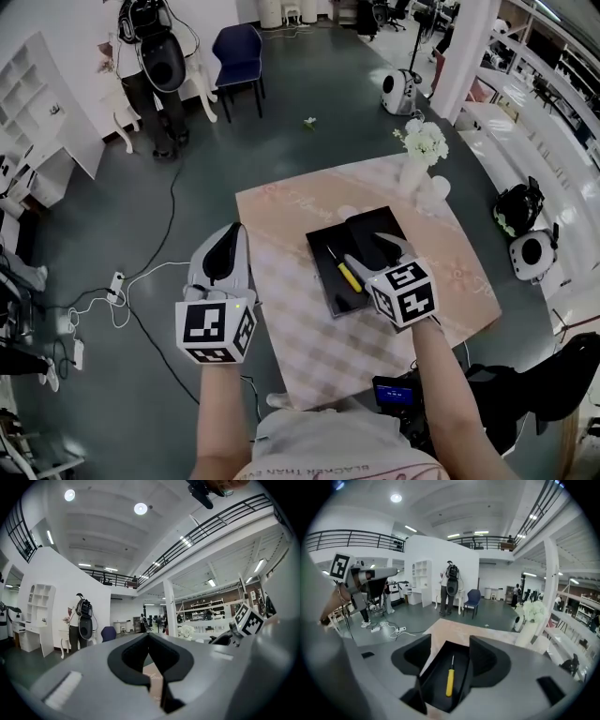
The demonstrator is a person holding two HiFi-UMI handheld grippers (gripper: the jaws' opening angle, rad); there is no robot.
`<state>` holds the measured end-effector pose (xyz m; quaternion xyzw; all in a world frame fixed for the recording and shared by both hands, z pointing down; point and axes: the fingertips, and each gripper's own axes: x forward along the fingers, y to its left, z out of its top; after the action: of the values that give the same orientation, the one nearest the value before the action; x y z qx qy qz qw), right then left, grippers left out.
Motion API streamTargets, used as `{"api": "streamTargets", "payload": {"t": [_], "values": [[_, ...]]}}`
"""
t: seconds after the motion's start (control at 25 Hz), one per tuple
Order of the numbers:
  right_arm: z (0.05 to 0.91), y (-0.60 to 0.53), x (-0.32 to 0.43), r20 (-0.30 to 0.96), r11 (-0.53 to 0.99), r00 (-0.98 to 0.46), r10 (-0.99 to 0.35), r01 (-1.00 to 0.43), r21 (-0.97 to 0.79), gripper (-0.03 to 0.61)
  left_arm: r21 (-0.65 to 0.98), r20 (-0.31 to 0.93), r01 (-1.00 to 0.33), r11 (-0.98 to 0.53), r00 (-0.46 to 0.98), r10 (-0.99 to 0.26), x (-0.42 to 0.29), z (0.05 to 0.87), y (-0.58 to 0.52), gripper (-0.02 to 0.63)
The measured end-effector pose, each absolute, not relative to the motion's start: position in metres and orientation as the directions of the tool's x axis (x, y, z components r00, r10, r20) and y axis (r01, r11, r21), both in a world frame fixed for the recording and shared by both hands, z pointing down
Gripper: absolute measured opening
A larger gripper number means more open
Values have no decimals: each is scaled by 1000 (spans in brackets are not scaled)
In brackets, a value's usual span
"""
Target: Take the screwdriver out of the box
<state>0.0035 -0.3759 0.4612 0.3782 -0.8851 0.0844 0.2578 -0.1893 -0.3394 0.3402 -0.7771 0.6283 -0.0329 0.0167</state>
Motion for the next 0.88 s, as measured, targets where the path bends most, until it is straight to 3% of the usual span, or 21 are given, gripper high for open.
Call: {"api": "streamTargets", "payload": {"t": [0.44,0.8,0.88], "values": [[591,-381,-11,840,726,-455,-295,-679,-112,235,-43,68,-974,-222,218,-973,-197,360,-349,11],[660,-378,-9,967,710,-237,-97,-697,-100,231,-34,89,-974,-225,222,-971,-196,372,-355,11],[668,-379,-10,976,706,-206,-77,-702,-92,194,-37,93,-975,-220,216,-972,-200,371,-354,11]]}}
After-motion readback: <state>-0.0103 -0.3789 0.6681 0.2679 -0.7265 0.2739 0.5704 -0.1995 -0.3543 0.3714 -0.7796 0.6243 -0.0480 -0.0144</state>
